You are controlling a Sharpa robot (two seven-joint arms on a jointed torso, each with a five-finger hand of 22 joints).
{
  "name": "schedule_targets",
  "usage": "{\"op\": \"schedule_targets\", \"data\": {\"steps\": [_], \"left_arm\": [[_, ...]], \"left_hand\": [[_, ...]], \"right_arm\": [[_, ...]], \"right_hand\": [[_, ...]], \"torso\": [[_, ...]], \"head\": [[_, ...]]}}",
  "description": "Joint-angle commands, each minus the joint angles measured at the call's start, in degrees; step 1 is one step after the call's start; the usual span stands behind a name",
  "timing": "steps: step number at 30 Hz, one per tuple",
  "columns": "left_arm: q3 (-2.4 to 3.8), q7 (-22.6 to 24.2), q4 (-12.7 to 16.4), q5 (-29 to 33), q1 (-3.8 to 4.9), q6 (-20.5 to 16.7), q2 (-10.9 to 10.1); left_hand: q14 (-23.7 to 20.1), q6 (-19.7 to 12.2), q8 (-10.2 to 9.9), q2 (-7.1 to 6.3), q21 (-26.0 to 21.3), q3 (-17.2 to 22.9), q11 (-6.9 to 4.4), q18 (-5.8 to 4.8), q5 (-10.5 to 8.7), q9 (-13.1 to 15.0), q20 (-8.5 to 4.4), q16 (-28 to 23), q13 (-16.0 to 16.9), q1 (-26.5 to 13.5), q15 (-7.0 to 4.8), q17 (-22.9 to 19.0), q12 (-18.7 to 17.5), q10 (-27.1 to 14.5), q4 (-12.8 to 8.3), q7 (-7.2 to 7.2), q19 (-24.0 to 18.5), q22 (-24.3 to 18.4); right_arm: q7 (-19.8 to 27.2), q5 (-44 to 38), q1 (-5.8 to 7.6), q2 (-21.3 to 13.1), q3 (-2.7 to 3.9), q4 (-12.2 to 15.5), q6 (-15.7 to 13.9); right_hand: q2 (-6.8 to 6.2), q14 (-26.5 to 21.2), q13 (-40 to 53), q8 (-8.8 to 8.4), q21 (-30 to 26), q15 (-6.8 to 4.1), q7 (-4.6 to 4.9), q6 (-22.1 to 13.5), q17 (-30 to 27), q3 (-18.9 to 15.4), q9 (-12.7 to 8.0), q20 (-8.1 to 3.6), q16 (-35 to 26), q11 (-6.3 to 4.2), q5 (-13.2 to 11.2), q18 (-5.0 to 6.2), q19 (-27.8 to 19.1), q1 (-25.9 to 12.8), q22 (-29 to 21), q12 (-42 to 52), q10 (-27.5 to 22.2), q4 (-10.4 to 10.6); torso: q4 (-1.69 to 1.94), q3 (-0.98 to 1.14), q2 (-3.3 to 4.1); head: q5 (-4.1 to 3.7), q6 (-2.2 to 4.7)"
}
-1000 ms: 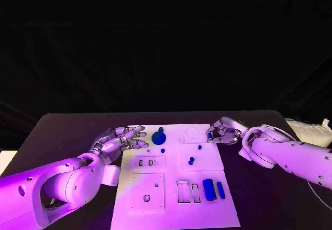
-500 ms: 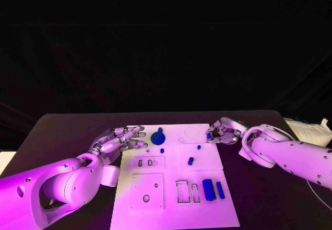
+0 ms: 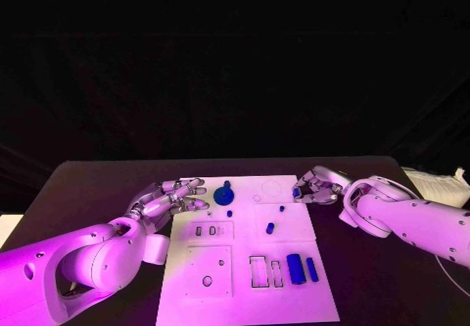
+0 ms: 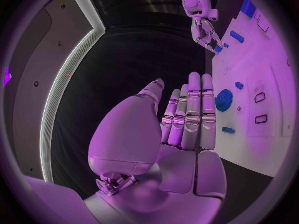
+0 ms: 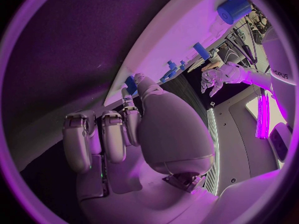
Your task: Assemble the parts on the task board
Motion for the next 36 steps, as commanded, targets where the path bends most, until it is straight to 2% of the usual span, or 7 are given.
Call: {"op": "schedule_targets", "data": {"steps": [1,7,16,21,27,33,36], "left_arm": [[0.04,0.2,0.08,-0.28,0.05,1.14,0.06],[0.04,0.19,0.1,-0.28,0.05,1.13,0.05],[0.04,0.17,0.11,-0.28,0.05,1.15,0.02],[0.04,0.19,0.09,-0.28,0.05,1.07,-0.01],[0.04,0.22,0.0,-0.28,0.05,1.05,-0.05],[0.03,0.32,-0.65,-0.27,0.04,1.12,0.09],[0.03,0.51,-1.07,-0.21,0.03,1.19,0.24]], "left_hand": [[-0.38,-0.29,-0.39,0.42,-0.3,-0.04,0.14,0.63,-0.2,0.02,0.23,-0.11,-0.04,0.04,-0.12,0.07,-0.38,-0.29,-0.44,0.14,-0.28,-0.06],[-0.38,-0.29,-0.39,0.42,-0.3,-0.04,0.14,0.63,-0.2,0.02,0.23,-0.11,-0.04,0.04,-0.12,0.07,-0.38,-0.29,-0.44,0.14,-0.28,-0.06],[-0.38,-0.29,-0.39,0.42,-0.3,-0.04,0.14,0.63,-0.2,0.02,0.23,-0.11,-0.04,0.04,-0.12,0.07,-0.38,-0.29,-0.44,0.14,-0.28,-0.06],[-0.4,-0.29,-0.41,0.5,-0.31,0.02,0.14,0.63,-0.2,0.02,0.23,-0.17,-0.03,0.07,-0.11,0.19,-0.41,-0.29,-0.51,0.15,-0.29,-0.1],[-0.4,-0.29,-0.41,0.5,-0.31,0.02,0.14,0.63,-0.2,0.02,0.23,-0.17,-0.03,0.07,-0.11,0.19,-0.41,-0.29,-0.51,0.15,-0.29,-0.1],[-0.4,-0.29,-0.41,0.5,-0.31,0.02,0.14,0.63,-0.2,0.02,0.23,-0.17,-0.03,0.07,-0.11,0.19,-0.41,-0.29,-0.51,0.15,-0.29,-0.1],[-0.4,-0.3,-0.42,0.51,-0.31,0.02,0.15,0.63,-0.2,0.02,0.23,-0.17,-0.03,0.07,-0.11,0.2,-0.41,-0.29,-0.51,0.16,-0.29,-0.1]], "right_arm": [[0.05,-0.75,-0.07,0.09,-0.01,-0.01,0.94],[0.39,-0.65,-0.07,0.19,-0.01,0.02,0.75],[0.34,-0.54,-0.07,0.34,0.01,-0.02,-2.17],[0.2,-0.61,-0.07,0.42,0.03,0.31,-4.25],[-0.3,-0.72,-0.04,0.43,0.22,1.77,-5.92],[-2.62,-1.04,0.33,0.15,0.54,6.61,-7.39],[-3.98,-1.78,0.46,0.34,0.58,9.1,-8.0]], "right_hand": [[0.11,5.54,7.8,-0.21,0.15,-0.31,0.19,-0.12,13.02,-0.03,-0.09,-0.37,0.29,-0.32,-0.4,-0.74,5.01,-0.15,13.15,-0.05,1.59,-0.19],[0.88,5.58,8.05,-0.03,0.2,-0.35,-0.01,0.63,13.21,0.39,-0.01,-0.38,0.37,-0.43,-0.48,-0.76,5.06,-0.06,13.25,0.34,1.76,-0.31],[4.94,5.69,8.69,1.38,0.42,-1.38,-1.68,4.62,13.73,3.08,0.6,-1.15,0.61,-1.77,-3.23,-0.87,5.32,0.57,13.72,1.37,2.31,-0.58],[5.42,5.74,9.07,1.78,0.51,-1.8,-2.23,5.6,13.97,3.81,0.85,-1.55,0.72,-2.24,-3.37,-0.92,5.43,0.78,13.91,1.99,2.61,-1.1],[5.48,5.75,9.06,1.81,0.54,-1.92,-2.33,5.72,14.0,4.04,0.91,-1.68,0.73,-2.35,-3.19,-0.93,5.47,0.82,13.98,1.96,2.62,-1.31],[5.4,5.67,8.95,1.7,0.48,-1.99,-2.29,5.66,13.6,4.04,0.92,-1.83,0.55,-2.34,-2.94,-0.9,5.41,0.11,13.86,1.71,2.55,-1.13],[5.41,5.64,8.79,1.7,0.48,-2.0,-2.3,5.68,13.47,4.07,0.93,-1.85,0.49,-2.35,-2.9,-0.9,5.4,0.02,13.84,1.4,2.44,-1.13]], "torso": [[-0.03,-0.02,0.01],[0.02,0.0,0.01],[0.03,-0.01,-0.01],[0.01,-0.01,0.01],[0.01,0.0,-0.02],[0.07,-0.07,-0.29],[0.07,-0.24,-0.47]], "head": [[0.02,0.05],[-0.03,0.03],[-0.04,-0.05],[-0.1,-0.1],[-0.15,-0.1],[0.06,-0.19],[0.06,-0.2]]}}
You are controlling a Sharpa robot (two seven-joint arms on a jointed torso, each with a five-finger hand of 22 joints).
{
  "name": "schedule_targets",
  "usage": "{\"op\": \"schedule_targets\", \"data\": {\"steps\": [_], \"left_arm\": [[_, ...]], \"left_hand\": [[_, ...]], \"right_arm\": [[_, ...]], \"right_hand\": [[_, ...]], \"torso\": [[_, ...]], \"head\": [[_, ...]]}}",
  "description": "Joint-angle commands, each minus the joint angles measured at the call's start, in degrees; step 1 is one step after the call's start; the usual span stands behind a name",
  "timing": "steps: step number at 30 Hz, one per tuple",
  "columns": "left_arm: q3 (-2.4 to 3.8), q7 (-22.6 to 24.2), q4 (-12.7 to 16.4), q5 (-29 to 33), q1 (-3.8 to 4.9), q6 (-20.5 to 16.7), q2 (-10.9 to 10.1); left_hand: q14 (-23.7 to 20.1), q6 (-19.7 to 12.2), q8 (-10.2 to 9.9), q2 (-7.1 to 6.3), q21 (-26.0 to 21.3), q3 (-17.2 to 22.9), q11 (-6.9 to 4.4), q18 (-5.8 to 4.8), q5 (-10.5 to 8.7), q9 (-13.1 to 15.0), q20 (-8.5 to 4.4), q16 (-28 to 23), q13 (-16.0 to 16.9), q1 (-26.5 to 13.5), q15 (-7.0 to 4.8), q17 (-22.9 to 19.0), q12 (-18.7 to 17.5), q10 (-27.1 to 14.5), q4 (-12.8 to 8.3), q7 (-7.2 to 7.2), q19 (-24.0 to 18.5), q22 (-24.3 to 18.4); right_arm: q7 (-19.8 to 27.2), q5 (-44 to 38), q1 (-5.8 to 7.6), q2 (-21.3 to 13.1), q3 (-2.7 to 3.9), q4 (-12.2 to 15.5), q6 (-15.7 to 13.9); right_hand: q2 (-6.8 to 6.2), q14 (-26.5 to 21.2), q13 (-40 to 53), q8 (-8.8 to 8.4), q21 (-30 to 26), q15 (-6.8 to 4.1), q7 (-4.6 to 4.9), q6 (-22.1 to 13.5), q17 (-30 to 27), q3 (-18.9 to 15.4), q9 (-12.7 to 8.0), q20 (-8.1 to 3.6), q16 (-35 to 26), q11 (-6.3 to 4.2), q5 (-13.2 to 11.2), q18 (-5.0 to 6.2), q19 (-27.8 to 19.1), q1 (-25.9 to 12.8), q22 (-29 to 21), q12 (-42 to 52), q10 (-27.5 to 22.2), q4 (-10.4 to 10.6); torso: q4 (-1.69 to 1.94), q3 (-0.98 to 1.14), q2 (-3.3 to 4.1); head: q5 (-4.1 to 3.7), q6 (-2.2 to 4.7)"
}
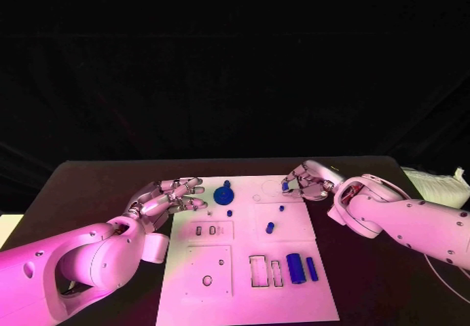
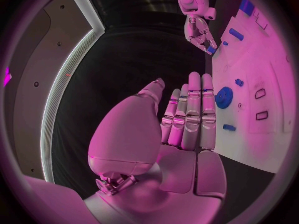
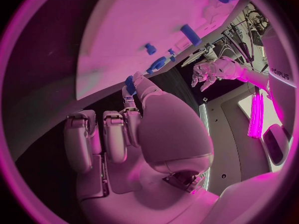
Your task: Assemble the parts on the task board
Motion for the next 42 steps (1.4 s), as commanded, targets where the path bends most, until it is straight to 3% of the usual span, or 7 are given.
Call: {"op": "schedule_targets", "data": {"steps": [1,10,17,21,23,31,42], "left_arm": [[0.03,0.63,-0.47,-0.12,0.03,1.17,0.26],[0.03,0.94,-2.23,0.47,0.03,1.12,0.66],[0.03,1.06,-3.03,0.71,0.03,1.15,0.8],[0.03,1.11,-3.35,0.84,0.03,1.24,1.0],[0.03,1.11,-3.4,0.87,0.03,1.26,1.03],[0.03,1.11,-3.34,0.92,0.03,1.27,1.06],[0.03,0.92,-3.21,0.94,0.03,1.23,1.03]], "left_hand": [[-0.39,-0.31,-0.2,0.53,-0.31,-0.13,0.15,0.64,-0.2,0.02,0.23,-0.18,-0.03,0.06,-0.11,0.09,-0.17,-0.29,-0.35,0.16,-0.29,-0.06],[-0.39,-0.31,-0.2,0.53,-0.31,-0.13,0.15,0.64,-0.2,0.02,0.23,-0.18,-0.03,0.06,-0.11,0.09,-0.17,-0.29,-0.35,0.16,-0.29,-0.06],[-0.39,-0.31,-0.21,0.56,-0.31,-0.1,0.15,0.64,-0.2,0.02,0.23,-0.19,-0.03,0.08,-0.11,0.12,-0.18,-0.29,-0.37,0.16,-0.29,-0.07],[-0.39,-0.31,-0.21,0.56,-0.31,-0.1,0.15,0.64,-0.2,0.02,0.23,-0.19,-0.03,0.08,-0.11,0.12,-0.18,-0.29,-0.37,0.16,-0.29,-0.07],[-0.39,-0.31,-0.21,0.56,-0.31,-0.1,0.15,0.64,-0.2,0.02,0.23,-0.19,-0.03,0.08,-0.11,0.12,-0.18,-0.29,-0.37,0.16,-0.29,-0.07],[-0.39,-0.31,-0.21,0.56,-0.31,-0.1,0.15,0.64,-0.2,0.02,0.23,-0.19,-0.03,0.08,-0.11,0.12,-0.18,-0.29,-0.37,0.16,-0.29,-0.07],[-0.39,-0.31,-0.21,0.56,-0.31,-0.1,0.15,0.64,-0.2,0.02,0.23,-0.19,-0.03,0.08,-0.11,0.12,-0.18,-0.29,-0.37,0.16,-0.29,-0.07]], "right_arm": [[-3.26,-2.04,0.13,0.44,0.04,2.85,-2.37],[-9.94,-7.35,0.19,4.0,-0.19,7.99,-0.64],[-15.0,-14.12,-0.09,7.62,-0.88,9.76,1.8],[-17.47,-16.69,-0.72,10.3,-1.33,9.39,3.17],[-18.13,-17.78,-1.23,11.36,-1.49,9.07,3.53],[-18.98,-19.91,-2.83,14.14,-1.9,7.95,4.8],[-18.71,-20.41,-3.41,16.06,-2.07,6.48,5.4]], "right_hand": [[1.39,5.63,8.76,0.69,0.21,-0.57,-1.52,2.02,13.46,0.26,0.76,-0.45,0.01,-0.41,0.27,-0.94,5.42,0.6,13.83,-0.38,2.49,0.14],[1.31,5.58,8.62,0.58,0.16,-0.58,-1.49,1.89,13.26,0.28,0.74,-0.49,-0.08,-0.41,0.05,-0.92,5.36,0.36,13.73,-0.66,2.38,0.13],[1.16,5.51,8.45,0.35,0.11,-0.55,-1.41,1.65,12.93,0.32,0.7,-0.52,-0.24,-0.34,-0.38,-0.89,5.3,-0.17,13.62,-1.03,2.23,0.17],[1.07,5.41,7.69,0.28,0.02,-0.55,-1.38,1.63,12.47,0.37,0.69,-0.53,-0.46,-0.32,-0.18,-0.85,5.2,-0.4,13.44,-2.45,1.73,0.15],[1.05,5.39,7.6,0.24,0.03,-0.55,-1.37,1.62,12.36,0.43,0.69,-0.53,-0.52,-0.32,0.02,-0.86,5.23,-0.51,13.48,-2.63,1.65,0.13],[0.98,5.39,7.57,0.22,0.06,-0.55,-1.37,1.63,12.35,0.44,0.7,-0.54,-0.53,-0.31,0.12,-0.87,5.26,-0.62,13.54,-2.69,1.62,0.12],[0.8,5.38,7.61,0.17,0.07,-0.55,-1.36,1.63,12.3,0.43,0.7,-0.54,-0.56,-0.31,0.26,-0.87,5.27,-0.82,13.55,-2.64,1.63,0.09]], "torso": [[-0.02,-0.25,-0.34],[0.0,-0.5,-1.08],[0.3,-0.86,-1.46],[0.33,-0.8,-1.4],[0.18,-0.75,-1.34],[0.14,-0.67,-1.26],[0.1,-0.58,-1.23]], "head": [[0.2,-0.19],[1.39,-1.19],[1.64,-1.94],[1.46,-1.79],[1.72,-1.75],[2.18,-1.97],[3.47,-2.47]]}}
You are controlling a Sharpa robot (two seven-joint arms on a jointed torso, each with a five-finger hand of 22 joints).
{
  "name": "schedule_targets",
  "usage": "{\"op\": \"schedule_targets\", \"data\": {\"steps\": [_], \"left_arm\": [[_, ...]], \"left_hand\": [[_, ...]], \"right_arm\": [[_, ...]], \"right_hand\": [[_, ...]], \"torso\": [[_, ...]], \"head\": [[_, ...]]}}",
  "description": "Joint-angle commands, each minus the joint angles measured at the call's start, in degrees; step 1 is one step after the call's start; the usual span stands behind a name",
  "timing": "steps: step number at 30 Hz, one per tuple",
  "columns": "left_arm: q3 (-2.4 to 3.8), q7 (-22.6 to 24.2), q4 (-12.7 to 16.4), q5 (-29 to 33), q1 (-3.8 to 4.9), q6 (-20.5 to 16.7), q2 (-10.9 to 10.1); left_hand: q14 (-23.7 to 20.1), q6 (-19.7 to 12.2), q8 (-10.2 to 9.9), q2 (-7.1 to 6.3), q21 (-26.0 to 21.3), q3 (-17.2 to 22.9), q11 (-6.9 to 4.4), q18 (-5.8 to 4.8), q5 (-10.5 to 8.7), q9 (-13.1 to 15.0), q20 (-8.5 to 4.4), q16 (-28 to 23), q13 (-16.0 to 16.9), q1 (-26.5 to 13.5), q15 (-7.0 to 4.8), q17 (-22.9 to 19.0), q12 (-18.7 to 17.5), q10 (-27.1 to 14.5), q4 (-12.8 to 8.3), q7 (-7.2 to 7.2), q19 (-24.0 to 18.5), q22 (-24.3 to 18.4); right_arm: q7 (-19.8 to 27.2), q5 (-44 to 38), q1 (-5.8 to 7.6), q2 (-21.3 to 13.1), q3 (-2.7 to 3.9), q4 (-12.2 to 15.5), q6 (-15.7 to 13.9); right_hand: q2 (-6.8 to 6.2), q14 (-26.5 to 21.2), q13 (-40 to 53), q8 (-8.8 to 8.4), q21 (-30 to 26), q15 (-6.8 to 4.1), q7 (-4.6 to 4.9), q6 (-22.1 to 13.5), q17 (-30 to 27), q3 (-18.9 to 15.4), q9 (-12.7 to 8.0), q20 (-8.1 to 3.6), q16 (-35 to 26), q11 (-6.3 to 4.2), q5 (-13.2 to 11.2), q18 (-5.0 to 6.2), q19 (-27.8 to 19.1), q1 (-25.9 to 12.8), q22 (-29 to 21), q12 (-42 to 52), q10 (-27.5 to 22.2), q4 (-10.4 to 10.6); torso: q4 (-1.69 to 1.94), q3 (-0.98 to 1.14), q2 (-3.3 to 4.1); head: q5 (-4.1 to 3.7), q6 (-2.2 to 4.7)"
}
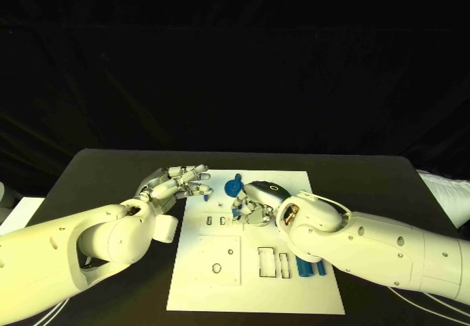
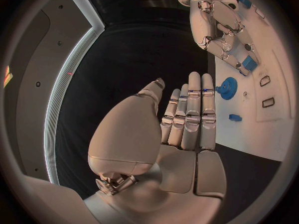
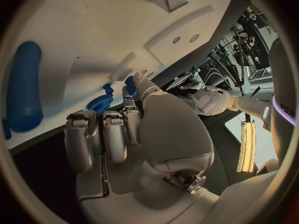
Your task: Assemble the parts on the task board
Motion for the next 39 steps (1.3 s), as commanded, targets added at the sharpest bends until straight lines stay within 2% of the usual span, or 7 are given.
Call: {"op": "schedule_targets", "data": {"steps": [1,13,25,33,39], "left_arm": [[0.04,0.6,0.17,0.19,0.04,1.12,0.08],[0.04,0.58,0.26,0.19,0.04,1.22,0.1],[0.04,0.66,0.28,0.19,0.04,1.11,0.07],[0.04,0.68,0.27,0.19,0.04,1.07,0.06],[0.04,0.64,0.25,0.19,0.04,1.08,0.04]], "left_hand": [[-0.39,-0.31,-0.21,0.56,-0.32,-0.1,0.15,0.63,-0.2,0.02,0.23,-0.19,-0.03,0.08,-0.11,0.06,-0.18,-0.28,-0.37,0.16,-0.29,-0.08],[-0.39,-0.31,-0.21,0.56,-0.32,-0.1,0.15,0.63,-0.2,0.02,0.23,-0.19,-0.03,0.08,-0.11,0.06,-0.18,-0.28,-0.37,0.16,-0.29,-0.08],[-0.39,-0.31,-0.21,0.56,-0.32,-0.1,0.15,0.63,-0.2,0.02,0.23,-0.19,-0.03,0.08,-0.11,0.06,-0.18,-0.28,-0.37,0.16,-0.29,-0.08],[-0.39,-0.31,-0.21,0.56,-0.32,-0.1,0.15,0.63,-0.2,0.02,0.23,-0.19,-0.03,0.08,-0.11,0.06,-0.18,-0.28,-0.37,0.16,-0.29,-0.08],[-0.39,-0.31,-0.21,0.56,-0.32,-0.1,0.15,0.63,-0.2,0.02,0.23,-0.19,-0.03,0.08,-0.11,0.06,-0.18,-0.28,-0.37,0.16,-0.29,-0.08]], "right_arm": [[-0.43,-1.64,-0.19,0.39,-0.05,-0.27,1.31],[0.02,-1.69,-0.49,1.27,-0.13,-0.35,1.94],[0.01,-2.07,-0.91,2.06,-0.22,-1.28,2.48],[-0.03,-2.1,-1.05,2.29,-0.3,-1.72,3.7],[-0.03,-2.25,-1.06,2.23,-0.34,-1.66,4.12]], "right_hand": [[0.28,5.58,7.3,0.16,0.07,-0.37,-1.34,1.66,12.27,0.39,0.7,-0.33,-0.22,-0.42,0.35,-0.88,5.06,-0.3,13.58,-0.06,1.73,0.01],[0.13,5.59,7.32,0.14,0.07,-0.37,-1.35,1.68,12.3,0.39,0.7,-0.33,-0.2,-0.43,0.42,-0.88,5.06,-0.35,13.59,-0.04,1.74,-0.08],[-0.21,5.57,7.25,0.04,0.07,-0.37,-1.3,1.61,12.21,0.37,0.69,-0.33,-0.25,-0.41,0.47,-0.88,5.06,-0.55,13.58,-0.2,1.68,-0.2],[-1.56,5.46,6.04,-1.27,-0.1,0.14,-0.37,-0.26,11.7,0.04,0.19,-0.03,-0.52,0.3,0.33,-0.81,4.88,-2.09,13.26,-2.6,0.69,0.04],[-2.4,5.46,5.54,-1.63,-0.15,0.48,0.08,-1.21,11.69,-0.14,-0.07,0.28,-0.54,0.7,0.35,-0.78,4.83,-2.66,13.17,-3.58,0.27,0.04]], "torso": [[0.0,0.01,0.02],[-0.01,-0.02,-0.02],[-0.01,-0.02,-0.03],[-0.04,-0.01,-0.04],[-0.07,0.03,-0.01]], "head": [[0.41,-0.25],[0.38,-0.57],[0.64,-0.54],[0.71,-0.65],[0.74,-0.67]]}}
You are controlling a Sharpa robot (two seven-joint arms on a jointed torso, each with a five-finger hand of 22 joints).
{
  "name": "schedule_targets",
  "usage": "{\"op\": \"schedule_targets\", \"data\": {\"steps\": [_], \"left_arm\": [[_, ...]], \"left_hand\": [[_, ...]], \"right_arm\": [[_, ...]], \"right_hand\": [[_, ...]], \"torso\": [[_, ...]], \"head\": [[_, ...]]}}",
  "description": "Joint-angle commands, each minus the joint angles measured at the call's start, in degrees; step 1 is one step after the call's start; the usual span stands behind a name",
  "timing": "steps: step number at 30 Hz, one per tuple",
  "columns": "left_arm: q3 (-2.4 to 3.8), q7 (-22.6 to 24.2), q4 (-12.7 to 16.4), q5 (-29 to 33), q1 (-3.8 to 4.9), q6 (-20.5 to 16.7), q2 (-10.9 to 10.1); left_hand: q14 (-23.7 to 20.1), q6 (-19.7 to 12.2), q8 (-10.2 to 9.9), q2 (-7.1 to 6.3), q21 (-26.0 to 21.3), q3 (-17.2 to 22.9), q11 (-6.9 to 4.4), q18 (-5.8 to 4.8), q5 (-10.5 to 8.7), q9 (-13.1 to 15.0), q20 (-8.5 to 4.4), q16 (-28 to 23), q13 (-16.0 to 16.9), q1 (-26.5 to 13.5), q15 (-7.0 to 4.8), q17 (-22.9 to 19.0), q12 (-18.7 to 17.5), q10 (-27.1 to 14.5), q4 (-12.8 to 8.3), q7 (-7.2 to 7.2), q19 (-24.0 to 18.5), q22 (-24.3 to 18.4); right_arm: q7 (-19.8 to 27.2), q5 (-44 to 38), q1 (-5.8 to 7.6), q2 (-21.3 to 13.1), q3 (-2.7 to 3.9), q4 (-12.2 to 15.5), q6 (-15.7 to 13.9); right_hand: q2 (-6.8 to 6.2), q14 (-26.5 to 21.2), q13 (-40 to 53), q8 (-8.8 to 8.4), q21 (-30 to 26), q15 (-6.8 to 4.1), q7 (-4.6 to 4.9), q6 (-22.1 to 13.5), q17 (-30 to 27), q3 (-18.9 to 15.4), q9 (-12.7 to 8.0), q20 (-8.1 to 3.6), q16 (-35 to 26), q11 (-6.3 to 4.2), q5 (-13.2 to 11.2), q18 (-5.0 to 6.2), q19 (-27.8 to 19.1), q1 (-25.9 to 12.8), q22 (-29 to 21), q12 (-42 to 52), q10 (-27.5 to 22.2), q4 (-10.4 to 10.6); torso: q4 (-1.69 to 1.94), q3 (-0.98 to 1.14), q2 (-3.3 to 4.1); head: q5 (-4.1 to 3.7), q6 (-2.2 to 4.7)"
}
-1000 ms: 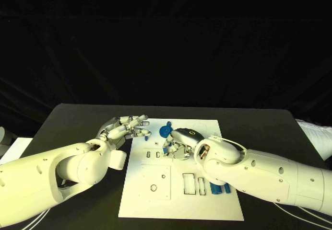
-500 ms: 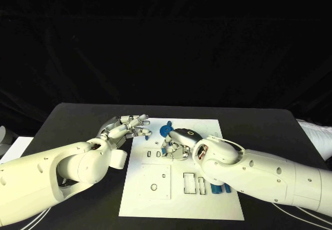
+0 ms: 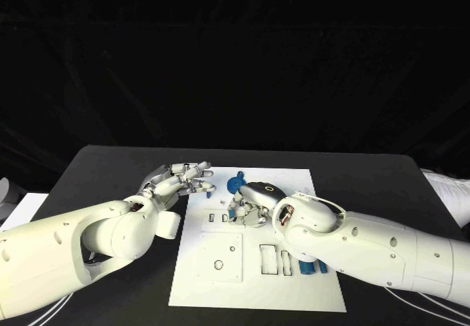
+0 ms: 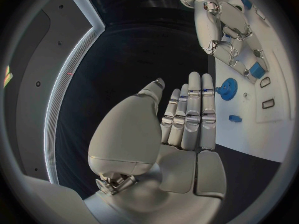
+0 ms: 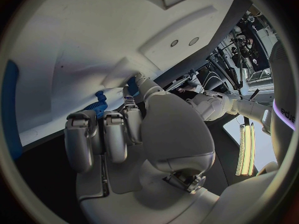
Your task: Assemble the parts on the task board
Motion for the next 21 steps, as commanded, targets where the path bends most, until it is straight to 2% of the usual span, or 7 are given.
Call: {"op": "schedule_targets", "data": {"steps": [1,13,21], "left_arm": [[0.04,0.65,0.13,0.09,0.04,1.02,0.06],[0.04,0.61,-0.12,0.09,0.04,1.16,0.11],[0.04,0.55,-0.14,0.1,0.04,1.18,0.1]], "left_hand": [[-0.39,-0.31,-0.21,0.56,-0.31,-0.1,0.15,0.64,-0.2,0.02,0.23,-0.19,-0.03,0.08,-0.11,0.08,-0.18,-0.28,-0.37,0.16,-0.29,-0.08],[-0.39,-0.31,-0.21,0.56,-0.31,-0.1,0.15,0.64,-0.2,0.02,0.23,-0.19,-0.03,0.08,-0.11,0.08,-0.18,-0.28,-0.37,0.16,-0.29,-0.08],[-0.39,-0.31,-0.21,0.56,-0.31,-0.1,0.15,0.64,-0.2,0.02,0.23,-0.19,-0.03,0.08,-0.11,0.08,-0.18,-0.28,-0.37,0.16,-0.29,-0.08]], "right_arm": [[-0.27,-0.94,-0.36,-0.06,-0.31,-0.17,2.77],[-0.41,-1.05,-0.45,-0.2,-0.32,0.03,2.5],[-0.63,-1.2,-0.47,-0.2,-0.33,0.07,0.89]], "right_hand": [[-0.17,5.36,5.52,-0.27,-0.15,0.4,0.04,-0.59,11.7,-0.25,-0.17,0.29,-0.19,0.3,-0.19,-0.79,4.84,-0.58,13.14,-0.42,0.07,0.29],[-1.19,5.37,4.42,-0.33,-0.22,0.79,0.52,-1.85,11.75,-0.54,-0.48,0.69,-0.18,0.73,-0.23,-0.76,4.77,-1.3,13.02,-2.51,-0.79,0.36],[-2.72,5.41,3.03,-0.31,-0.29,1.28,1.06,-3.93,11.95,-1.87,-0.77,1.17,-0.1,1.27,-0.27,-0.73,4.71,-3.13,12.92,-4.9,-1.76,1.18]], "torso": [[-0.03,0.02,0.02],[0.01,-0.01,0.01],[0.01,0.0,0.02]], "head": [[0.04,0.0],[-0.04,-0.02],[-0.04,-0.04]]}}
